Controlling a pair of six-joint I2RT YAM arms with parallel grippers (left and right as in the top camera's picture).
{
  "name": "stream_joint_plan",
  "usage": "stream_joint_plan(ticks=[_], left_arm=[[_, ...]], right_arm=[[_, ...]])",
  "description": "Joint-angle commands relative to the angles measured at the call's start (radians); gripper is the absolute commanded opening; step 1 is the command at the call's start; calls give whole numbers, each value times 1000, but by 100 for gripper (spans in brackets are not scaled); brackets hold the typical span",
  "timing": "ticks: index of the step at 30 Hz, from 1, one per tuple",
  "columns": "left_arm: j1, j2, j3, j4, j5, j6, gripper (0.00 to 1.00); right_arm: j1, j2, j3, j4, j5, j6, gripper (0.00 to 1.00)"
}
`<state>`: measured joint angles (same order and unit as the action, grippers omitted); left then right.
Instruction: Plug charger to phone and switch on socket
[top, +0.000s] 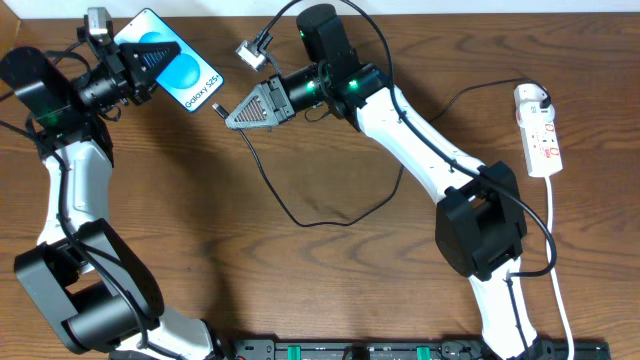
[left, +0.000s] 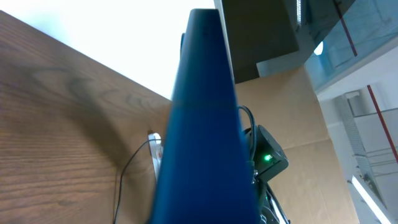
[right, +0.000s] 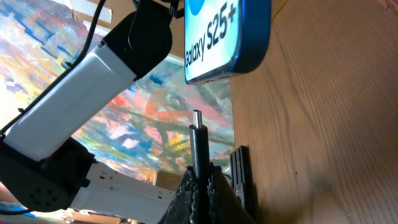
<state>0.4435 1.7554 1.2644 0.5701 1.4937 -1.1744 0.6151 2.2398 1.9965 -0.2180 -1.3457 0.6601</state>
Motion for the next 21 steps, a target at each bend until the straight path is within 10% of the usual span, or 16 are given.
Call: stream_joint_plan(ticks=[1, 21], left_arm=[[5, -10, 7, 7, 7, -5, 7], [-11, -10, 7, 7, 74, -5, 7]], right_arm=[[8, -37, 14, -3, -6, -18, 1], [11, -37, 14, -3, 20, -18, 1]])
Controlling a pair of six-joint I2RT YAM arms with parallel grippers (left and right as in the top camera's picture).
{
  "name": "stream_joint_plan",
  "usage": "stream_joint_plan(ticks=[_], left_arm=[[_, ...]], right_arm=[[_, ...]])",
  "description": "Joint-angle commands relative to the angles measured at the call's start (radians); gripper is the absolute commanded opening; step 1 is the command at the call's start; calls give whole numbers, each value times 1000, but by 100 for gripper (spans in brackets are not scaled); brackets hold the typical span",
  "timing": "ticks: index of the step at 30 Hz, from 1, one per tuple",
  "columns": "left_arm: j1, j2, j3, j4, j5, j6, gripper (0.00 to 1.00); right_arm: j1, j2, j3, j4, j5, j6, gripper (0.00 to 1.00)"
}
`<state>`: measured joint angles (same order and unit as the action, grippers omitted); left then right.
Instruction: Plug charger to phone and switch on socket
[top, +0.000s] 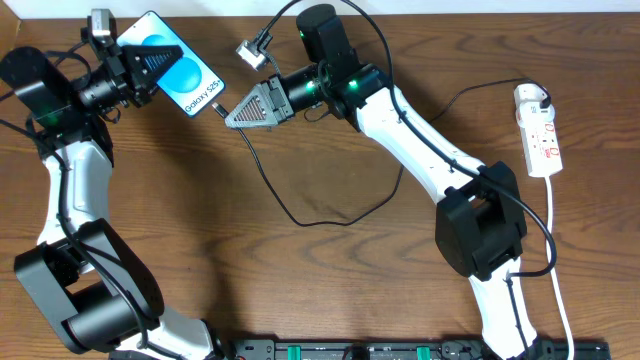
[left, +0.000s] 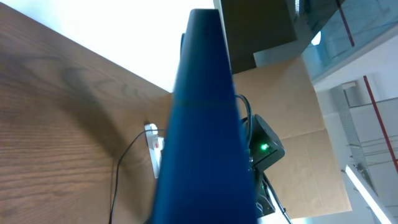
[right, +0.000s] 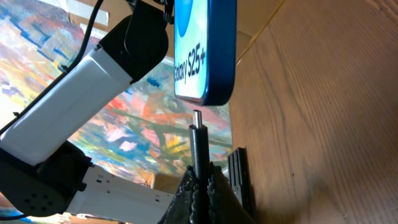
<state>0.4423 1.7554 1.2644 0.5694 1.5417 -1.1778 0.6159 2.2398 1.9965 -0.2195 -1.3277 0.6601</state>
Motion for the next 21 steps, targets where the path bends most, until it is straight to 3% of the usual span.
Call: stream_joint_plan(ticks=[1, 21], left_arm=[[-15, -10, 7, 8, 26, -1, 7], [-25, -10, 7, 8, 30, 26, 7]], right_arm=[[10, -37, 14, -2, 2, -18, 1], [10, -37, 14, -1, 2, -18, 1]])
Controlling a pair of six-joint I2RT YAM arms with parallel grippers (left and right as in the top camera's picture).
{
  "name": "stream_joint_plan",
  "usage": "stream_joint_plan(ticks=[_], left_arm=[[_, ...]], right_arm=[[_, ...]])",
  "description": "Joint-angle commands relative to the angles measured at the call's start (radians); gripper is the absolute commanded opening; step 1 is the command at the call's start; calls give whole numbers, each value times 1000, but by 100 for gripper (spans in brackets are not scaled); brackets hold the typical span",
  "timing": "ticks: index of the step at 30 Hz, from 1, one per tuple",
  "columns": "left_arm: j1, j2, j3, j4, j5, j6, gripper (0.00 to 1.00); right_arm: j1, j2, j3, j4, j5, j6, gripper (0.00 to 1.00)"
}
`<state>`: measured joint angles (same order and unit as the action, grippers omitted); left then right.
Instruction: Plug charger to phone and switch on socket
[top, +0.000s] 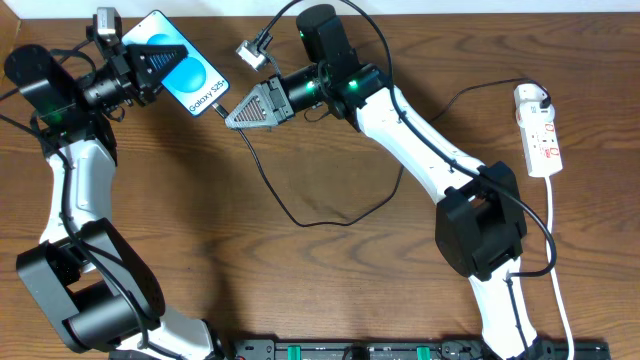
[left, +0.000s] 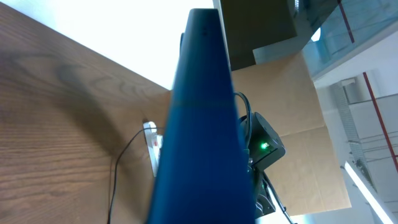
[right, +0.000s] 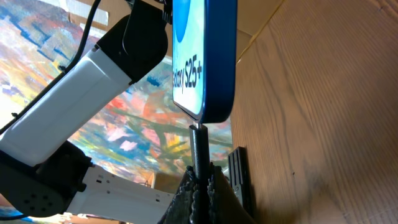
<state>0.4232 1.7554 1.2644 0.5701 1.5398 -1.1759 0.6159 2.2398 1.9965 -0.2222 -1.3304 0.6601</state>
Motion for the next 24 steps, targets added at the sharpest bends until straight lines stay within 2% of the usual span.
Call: stream_joint_plan(ticks=[1, 24], left_arm=[[-6, -10, 7, 8, 32, 24, 7], [-6, -10, 7, 8, 32, 47, 7]], right_arm=[[10, -37, 14, 1, 4, -18, 1], [8, -37, 14, 1, 3, -18, 1]])
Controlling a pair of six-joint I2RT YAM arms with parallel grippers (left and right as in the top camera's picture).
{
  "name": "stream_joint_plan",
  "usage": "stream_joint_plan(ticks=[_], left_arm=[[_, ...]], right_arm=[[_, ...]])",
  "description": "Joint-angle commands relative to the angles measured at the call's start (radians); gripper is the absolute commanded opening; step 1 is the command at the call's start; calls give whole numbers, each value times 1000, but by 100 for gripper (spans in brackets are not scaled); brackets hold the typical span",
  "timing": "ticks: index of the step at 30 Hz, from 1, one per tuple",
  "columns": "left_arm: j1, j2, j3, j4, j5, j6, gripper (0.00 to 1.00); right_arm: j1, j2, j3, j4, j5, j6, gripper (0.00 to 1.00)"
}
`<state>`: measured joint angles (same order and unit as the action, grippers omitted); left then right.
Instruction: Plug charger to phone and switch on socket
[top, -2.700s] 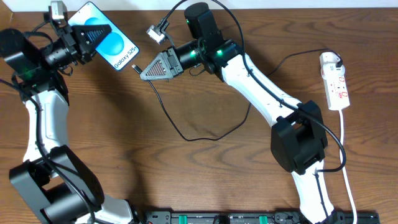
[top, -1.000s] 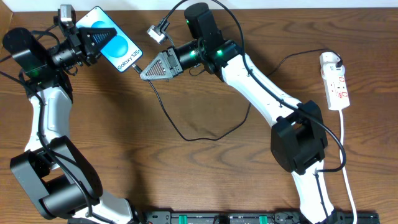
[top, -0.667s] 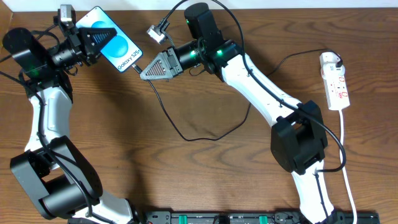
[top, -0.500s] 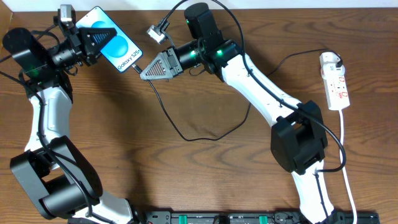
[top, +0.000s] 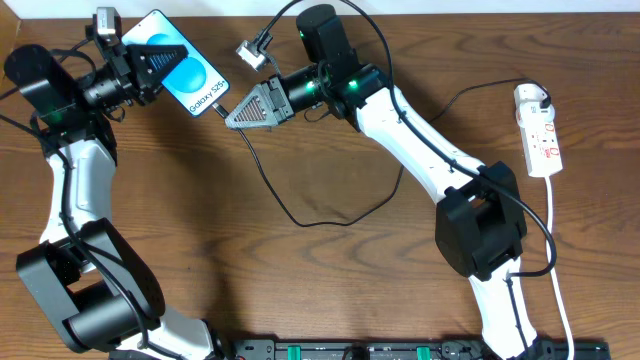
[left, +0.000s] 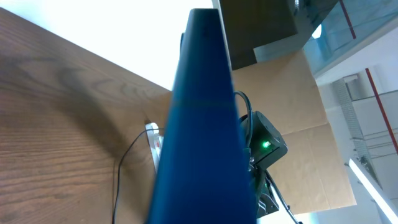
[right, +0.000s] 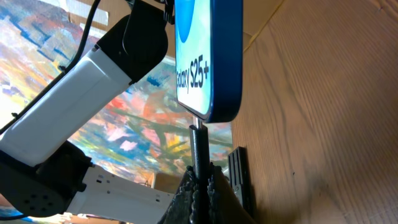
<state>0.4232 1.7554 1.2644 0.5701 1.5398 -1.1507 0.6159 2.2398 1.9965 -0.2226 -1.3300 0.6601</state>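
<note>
A blue phone (top: 185, 70) marked "Galaxy S25+" is held off the table at the far left, my left gripper (top: 140, 62) shut on it. The left wrist view is filled by the phone's blue edge (left: 202, 124). My right gripper (top: 228, 115) is shut on the black charger plug (right: 199, 146), whose metal tip touches the phone's bottom edge (right: 217, 112). The charger's black cable (top: 300, 215) loops over the table. The white socket strip (top: 538, 130) lies at the far right.
A small grey adapter (top: 252, 50) lies at the back behind the right gripper. The socket's white lead (top: 556, 250) runs down the right edge. A black rail (top: 380, 350) borders the table's front.
The phone's bottom edge has shifted slightly across the plug tip in the right wrist view. The tip still touches the phone's bottom edge. Both arms look unmoved from overhead.
At first the plug tip stood below and left of the phone's bottom corner, with a gap. Then the phone was over the tip, still apart. After that the tip met the phone's bottom edge, where it stays now.
</note>
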Motion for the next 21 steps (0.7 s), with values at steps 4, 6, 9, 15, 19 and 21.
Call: stream_joint_plan(ticks=[4, 6, 9, 15, 19, 21], left_arm=[[-6, -10, 7, 7, 32, 21, 7], [-6, -10, 7, 7, 32, 21, 8], [-6, -10, 7, 7, 32, 21, 8], [-6, -10, 7, 7, 32, 20, 7], [-8, -10, 7, 7, 32, 20, 7], [-16, -10, 7, 7, 32, 20, 8]], right_arm=[[4, -37, 14, 2, 4, -18, 1], [0, -37, 14, 2, 4, -18, 1], [-1, -37, 14, 2, 8, -18, 1], [-1, -37, 14, 2, 20, -18, 1], [-2, -37, 14, 2, 31, -18, 1], [-2, -37, 14, 2, 38, -18, 1]])
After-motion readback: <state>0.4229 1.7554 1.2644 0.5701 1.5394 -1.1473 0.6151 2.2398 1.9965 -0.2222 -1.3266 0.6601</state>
